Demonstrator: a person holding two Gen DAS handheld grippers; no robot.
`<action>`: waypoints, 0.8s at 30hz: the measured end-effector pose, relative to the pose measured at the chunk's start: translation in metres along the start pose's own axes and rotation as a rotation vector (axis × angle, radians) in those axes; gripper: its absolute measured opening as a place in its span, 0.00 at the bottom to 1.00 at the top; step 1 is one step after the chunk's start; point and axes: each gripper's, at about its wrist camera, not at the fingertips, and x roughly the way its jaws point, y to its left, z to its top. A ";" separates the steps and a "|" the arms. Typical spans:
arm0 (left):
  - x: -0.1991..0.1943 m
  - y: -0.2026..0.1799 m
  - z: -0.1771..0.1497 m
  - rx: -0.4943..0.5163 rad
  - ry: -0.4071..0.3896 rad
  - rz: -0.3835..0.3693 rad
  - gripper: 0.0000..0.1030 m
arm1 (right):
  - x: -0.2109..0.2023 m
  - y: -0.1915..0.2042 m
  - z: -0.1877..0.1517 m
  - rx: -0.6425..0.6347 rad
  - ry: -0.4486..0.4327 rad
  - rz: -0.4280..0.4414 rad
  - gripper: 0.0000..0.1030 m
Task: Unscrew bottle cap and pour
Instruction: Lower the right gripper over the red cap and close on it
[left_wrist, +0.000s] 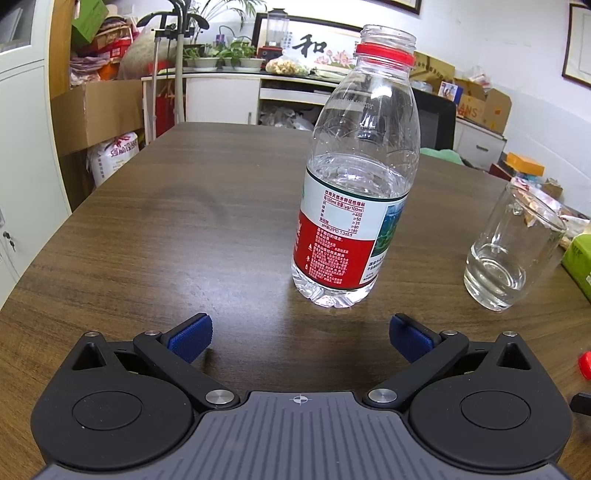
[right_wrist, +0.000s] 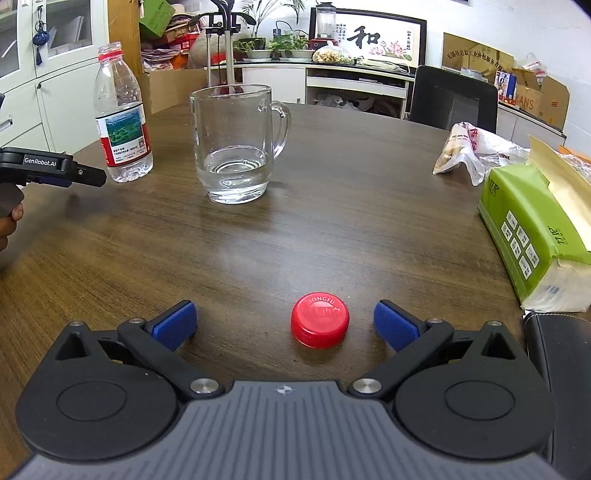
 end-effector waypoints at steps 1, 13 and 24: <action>0.002 0.005 0.005 0.000 0.001 0.001 1.00 | 0.000 -0.001 0.000 0.001 0.002 0.001 1.00; 0.007 0.007 0.004 0.001 0.015 0.020 1.00 | 0.002 -0.001 0.000 0.010 0.001 -0.007 1.00; 0.006 0.011 0.002 0.000 0.021 0.026 1.00 | 0.000 0.002 0.001 0.020 -0.021 -0.031 0.80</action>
